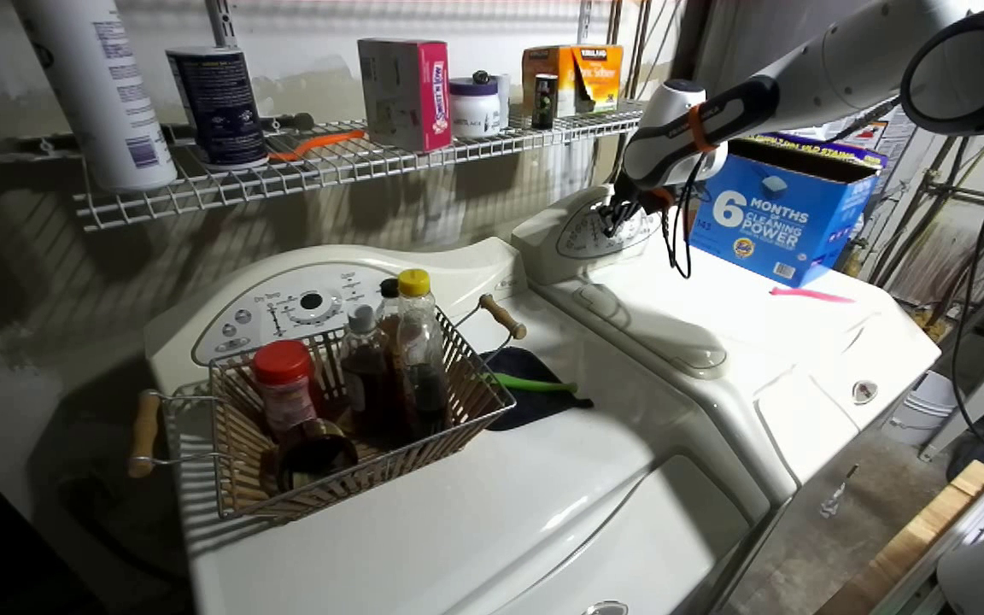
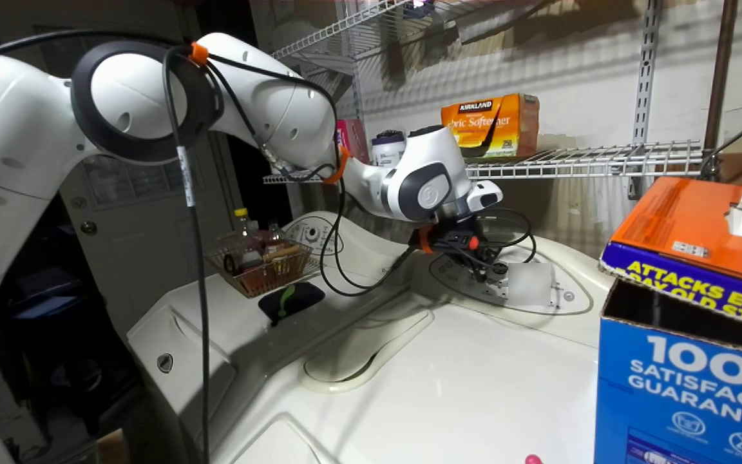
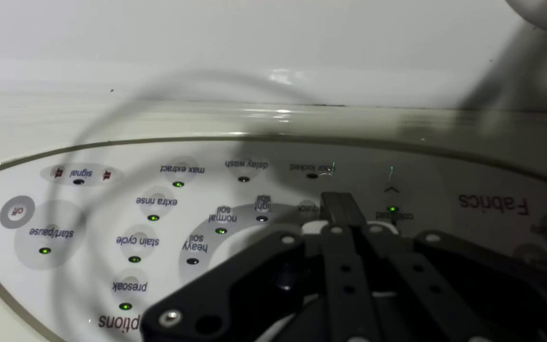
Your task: Press the third button from the left on the circular middle button display on the washing machine
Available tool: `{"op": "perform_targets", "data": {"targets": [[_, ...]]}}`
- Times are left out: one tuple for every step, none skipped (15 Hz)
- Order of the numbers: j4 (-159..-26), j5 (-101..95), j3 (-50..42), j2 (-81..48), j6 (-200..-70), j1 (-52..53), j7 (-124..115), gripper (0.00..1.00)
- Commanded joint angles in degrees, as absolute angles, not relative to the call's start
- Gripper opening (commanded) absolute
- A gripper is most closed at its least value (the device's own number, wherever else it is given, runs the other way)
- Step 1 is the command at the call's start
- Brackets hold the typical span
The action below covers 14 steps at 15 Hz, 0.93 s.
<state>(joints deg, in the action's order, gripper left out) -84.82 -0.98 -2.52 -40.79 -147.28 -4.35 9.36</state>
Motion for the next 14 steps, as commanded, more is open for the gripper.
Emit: {"op": "perform_targets", "data": {"targets": [[-81.08, -1.6, -2.31, -42.99, -145.67, -4.56, 8.08, 0.0], [-80.79, -1.59, -2.37, -43.24, -145.65, -4.5, 7.84, 0.0], [-80.57, -1.43, -2.33, -43.38, -145.49, -4.5, 7.57, 0.0], [-80.23, -1.45, -2.44, -43.59, -145.12, -4.43, 7.22, 0.0], [-80.09, -1.37, -2.4, -43.72, -145.05, -4.46, 7.02, 0.0], [-79.96, -1.46, -2.67, -43.88, -145.27, -4.29, 6.36, 0.0], [-79.9, -1.41, -2.8, -43.95, -145.93, -4.2, 5.73, 0.0], [-79.86, -1.29, -3.01, -44.02, -146.45, -4.05, 4.69, 0.0], [-79.75, -1.19, -3.15, -44.17, -146.91, -3.92, 3.7, 0.0], [-79.6, -0.95, -3.19, -44.33, -147.27, -3.86, 2.59, 0.0], [-79.46, -1.13, -3.71, -44.57, -147.86, -3.51, 0.99, 0.0], [-79.15, -0.89, -3.86, -44.94, -148.41, -3.4, -0.46, 0.0], [-78.84, -0.93, -4.02, -45.27, -148.23, -3.22, -1.53, 0.0], [-78.54, -0.94, -4.2, -45.66, -148.48, -2.99, -2.75, 0.0]]}}
